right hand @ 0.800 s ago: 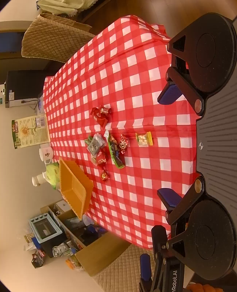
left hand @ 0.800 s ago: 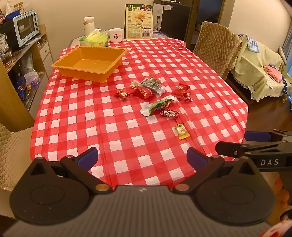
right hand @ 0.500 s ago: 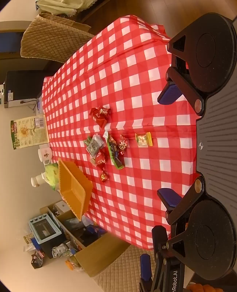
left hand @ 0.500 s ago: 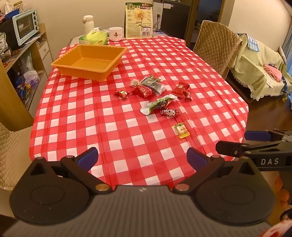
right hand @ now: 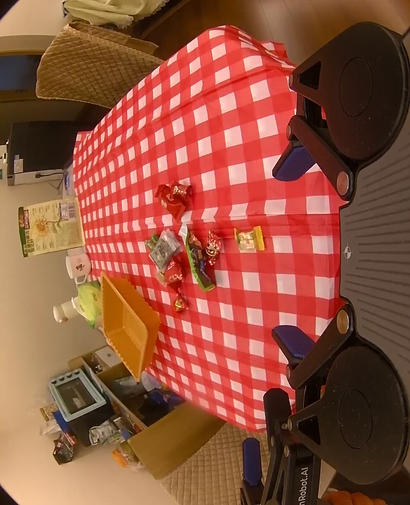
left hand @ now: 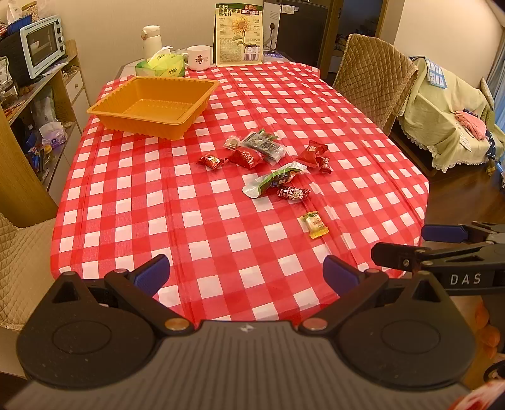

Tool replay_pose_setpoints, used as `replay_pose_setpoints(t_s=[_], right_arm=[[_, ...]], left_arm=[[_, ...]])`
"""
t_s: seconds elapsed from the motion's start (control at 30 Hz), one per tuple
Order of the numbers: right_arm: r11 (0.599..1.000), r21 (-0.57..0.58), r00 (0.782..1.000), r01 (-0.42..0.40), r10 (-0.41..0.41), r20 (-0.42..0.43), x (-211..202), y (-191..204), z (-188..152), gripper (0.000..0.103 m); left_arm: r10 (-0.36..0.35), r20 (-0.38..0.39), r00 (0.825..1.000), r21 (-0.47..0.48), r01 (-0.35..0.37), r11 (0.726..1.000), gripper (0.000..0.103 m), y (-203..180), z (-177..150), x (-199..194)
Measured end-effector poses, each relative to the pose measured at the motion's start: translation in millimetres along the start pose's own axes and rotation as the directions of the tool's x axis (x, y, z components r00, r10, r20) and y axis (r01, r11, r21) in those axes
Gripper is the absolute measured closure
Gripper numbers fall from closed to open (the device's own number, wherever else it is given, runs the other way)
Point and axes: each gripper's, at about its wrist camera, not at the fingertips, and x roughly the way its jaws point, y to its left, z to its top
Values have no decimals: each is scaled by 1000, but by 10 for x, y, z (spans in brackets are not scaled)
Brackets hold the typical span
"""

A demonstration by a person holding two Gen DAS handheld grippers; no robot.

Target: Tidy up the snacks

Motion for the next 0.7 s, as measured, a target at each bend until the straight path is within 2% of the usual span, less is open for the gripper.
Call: replay_pose_setpoints(t_s=[0.63, 0.7], right_arm=[[1000, -8, 1000, -3, 3, 2, 1, 73, 2, 6], [1000, -7, 1000, -1, 1, 1, 4, 63, 6, 6]], left_arm=[[-1, 0, 1000, -4, 1, 1000, 0, -28, -9, 19], [-7, 1, 1000, -7, 7, 1000, 0, 68, -34, -15]])
